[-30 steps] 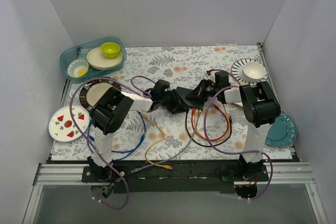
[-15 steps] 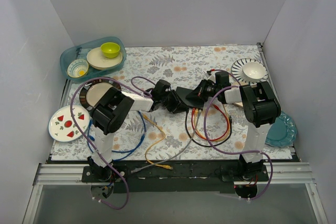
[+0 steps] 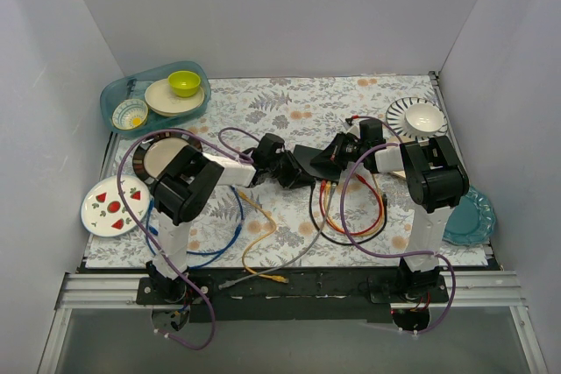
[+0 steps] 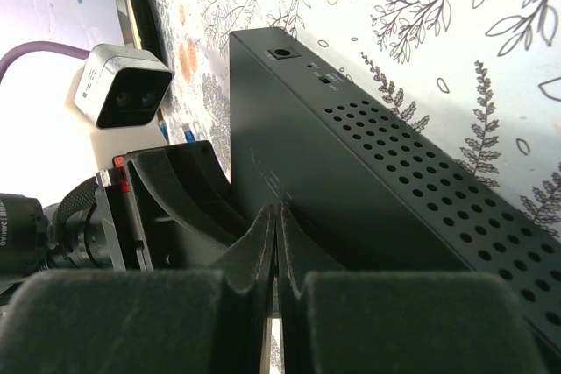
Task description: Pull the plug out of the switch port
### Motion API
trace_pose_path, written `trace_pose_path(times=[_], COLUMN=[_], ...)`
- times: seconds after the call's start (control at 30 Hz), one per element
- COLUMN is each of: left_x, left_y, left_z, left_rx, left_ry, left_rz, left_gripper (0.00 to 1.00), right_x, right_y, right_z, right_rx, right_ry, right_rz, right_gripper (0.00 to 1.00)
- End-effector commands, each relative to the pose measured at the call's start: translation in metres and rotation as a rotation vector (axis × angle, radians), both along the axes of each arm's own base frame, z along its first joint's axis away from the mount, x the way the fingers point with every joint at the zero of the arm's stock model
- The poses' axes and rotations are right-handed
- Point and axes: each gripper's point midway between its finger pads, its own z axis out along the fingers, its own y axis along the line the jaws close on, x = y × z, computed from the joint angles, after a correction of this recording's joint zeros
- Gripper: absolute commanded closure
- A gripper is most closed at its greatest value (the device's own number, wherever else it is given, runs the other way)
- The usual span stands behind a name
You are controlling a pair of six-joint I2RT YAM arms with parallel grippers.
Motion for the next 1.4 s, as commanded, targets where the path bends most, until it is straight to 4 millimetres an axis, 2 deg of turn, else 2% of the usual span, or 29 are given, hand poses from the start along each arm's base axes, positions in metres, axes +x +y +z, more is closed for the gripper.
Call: trace_pose_path(times=[0.0, 0.13, 0.23, 0.37, 0.43, 0.5, 0.57, 0.6, 0.63, 0.7, 0.73, 0.77, 0.8, 0.87, 0.9, 0.93, 0.97, 1.03, 1.07, 1.17, 1.37], left_x=[-0.026, -0.048, -0.054, -0.059, -0.058, -0.066, -0.066, -0.073, -0.069, -0.066, -0.06, -0.055, -0.049, -0.034, -0.032, -0.023, -0.023, -0.025, -0.027, -0.032, -0.039], left_y=[0.051, 0.064, 0.068, 0.08, 0.086, 0.098, 0.111, 0.121, 0.128, 0.138, 0.135, 0.13, 0.117, 0.094, 0.085, 0.064, 0.058, 0.039, 0.036, 0.025, 0.013], left_z=[-0.063, -0.065, -0.063, -0.048, -0.032, -0.023, -0.017, -0.019, -0.006, 0.003, 0.017, 0.024, 0.036, 0.045, 0.044, 0.062, 0.045, 0.046, 0.038, 0.033, 0.008], left_rx=[0.236, 0.237, 0.234, 0.258, 0.252, 0.274, 0.295, 0.32, 0.308, 0.321, 0.297, 0.276, 0.213, 0.192, 0.206, 0.197, 0.233, 0.241, 0.255, 0.255, 0.267], left_ry=[0.091, 0.114, 0.114, 0.077, 0.042, 0.037, 0.027, 0.05, 0.022, -0.014, -0.063, -0.095, -0.14, -0.207, -0.22, -0.283, -0.258, -0.291, -0.281, -0.283, -0.245], left_rz=[0.056, 0.038, 0.034, 0.036, 0.046, 0.049, 0.075, 0.082, 0.113, 0.145, 0.144, 0.131, 0.095, 0.037, 0.003, -0.048, -0.077, -0.135, -0.147, -0.181, -0.232], left_gripper=[1.0, 1.0, 1.0, 1.0, 1.0, 1.0, 1.0, 1.0, 1.0, 0.96, 0.89, 0.72, 0.66, 0.54, 0.52, 0.51, 0.5, 0.49, 0.49, 0.49, 0.49], right_x=[-0.023, -0.023, -0.024, -0.024, -0.025, -0.025, -0.025, -0.024, -0.025, -0.025, -0.025, -0.024, -0.025, -0.025, -0.025, -0.025, -0.025, -0.025, -0.025, -0.025, -0.027], right_y=[-0.025, -0.025, -0.025, -0.025, -0.025, -0.025, -0.027, -0.027, -0.027, -0.027, -0.027, -0.027, -0.027, -0.027, -0.027, -0.028, -0.028, -0.028, -0.028, -0.028, -0.029], right_z=[-0.062, -0.062, -0.063, -0.063, -0.064, -0.063, -0.063, -0.062, -0.062, -0.063, -0.063, -0.063, -0.063, -0.063, -0.063, -0.063, -0.063, -0.062, -0.061, -0.06, -0.062], right_rx=[-0.162, -0.162, -0.163, -0.165, -0.164, -0.163, -0.165, -0.164, -0.168, -0.169, -0.169, -0.169, -0.169, -0.169, -0.173, -0.177, -0.18, -0.183, -0.183, -0.183, -0.183], right_ry=[0.147, 0.146, 0.148, 0.147, 0.149, 0.148, 0.148, 0.147, 0.144, 0.144, 0.145, 0.143, 0.146, 0.146, 0.143, 0.146, 0.143, 0.142, 0.14, 0.136, 0.147], right_rz=[-0.061, -0.061, -0.06, -0.062, -0.061, -0.06, -0.063, -0.063, -0.062, -0.061, -0.062, -0.064, -0.064, -0.064, -0.06, -0.061, -0.059, -0.061, -0.061, -0.062, -0.066], right_gripper=[0.95, 0.95, 0.95, 0.95, 0.95, 0.95, 0.95, 0.95, 0.95, 0.95, 0.95, 0.95, 0.95, 0.95, 0.95, 0.95, 0.95, 0.95, 0.95, 0.95, 0.95])
